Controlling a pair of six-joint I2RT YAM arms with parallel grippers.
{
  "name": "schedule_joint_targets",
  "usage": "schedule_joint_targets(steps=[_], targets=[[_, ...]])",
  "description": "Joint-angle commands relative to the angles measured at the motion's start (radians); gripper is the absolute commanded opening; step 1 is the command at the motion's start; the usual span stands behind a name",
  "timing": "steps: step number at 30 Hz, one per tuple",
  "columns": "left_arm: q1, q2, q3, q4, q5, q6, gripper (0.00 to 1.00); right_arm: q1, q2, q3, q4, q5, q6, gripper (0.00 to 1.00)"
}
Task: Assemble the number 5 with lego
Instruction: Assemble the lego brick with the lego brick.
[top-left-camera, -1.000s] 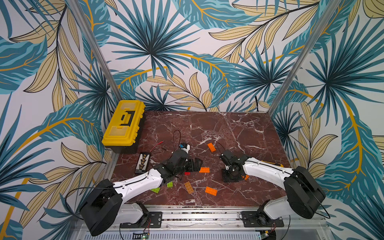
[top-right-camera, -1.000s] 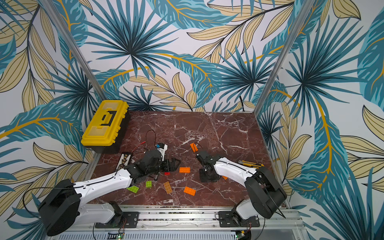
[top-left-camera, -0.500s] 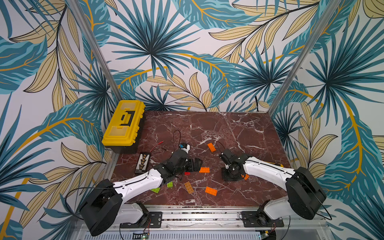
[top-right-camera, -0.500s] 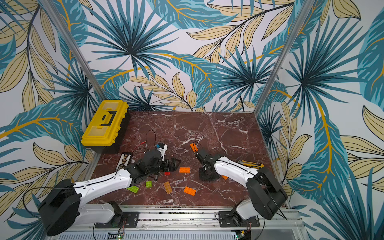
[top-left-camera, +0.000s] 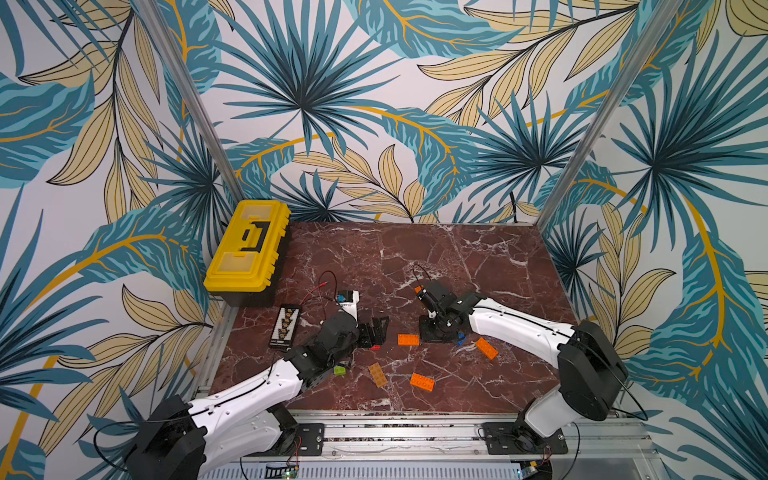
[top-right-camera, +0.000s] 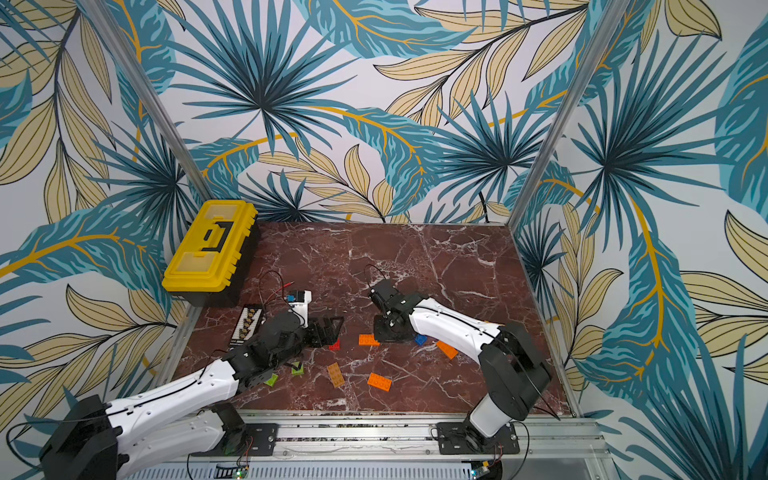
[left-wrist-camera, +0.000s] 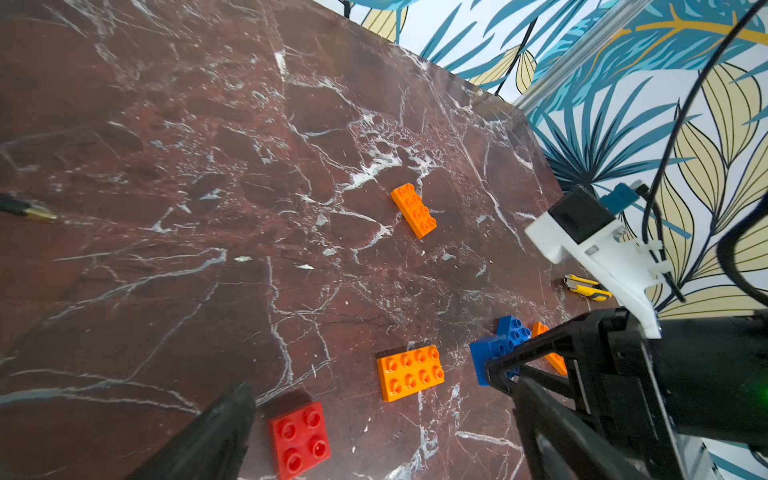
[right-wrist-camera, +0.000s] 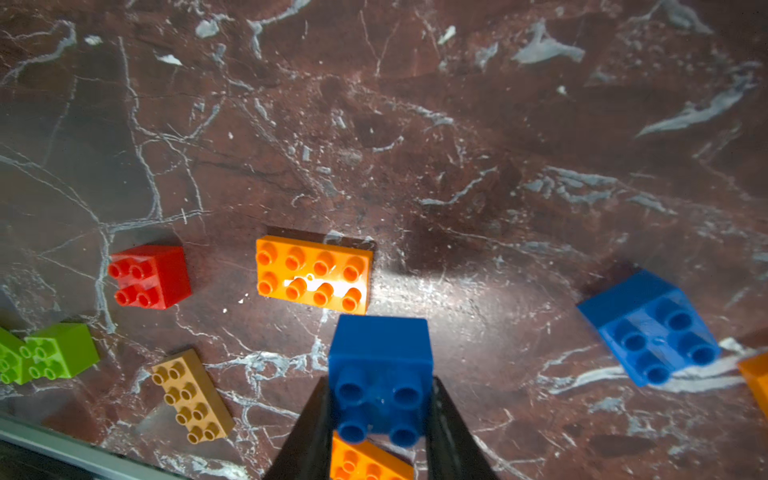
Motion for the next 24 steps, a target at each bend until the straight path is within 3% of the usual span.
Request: schedule_joint_targets(steps=[1,24], targets=[[-0.001,-0.028,-0.038,0.037,-0.056,0.015,1.0,0.011,0.025,0.029,-0.019,0.02,0.049,0.27],[0.008,-0.047,-0.057,0.026,-0.088,-0.009,1.0,0.057,0.189,0.185,-0.11,0.069,0.093,0.27]])
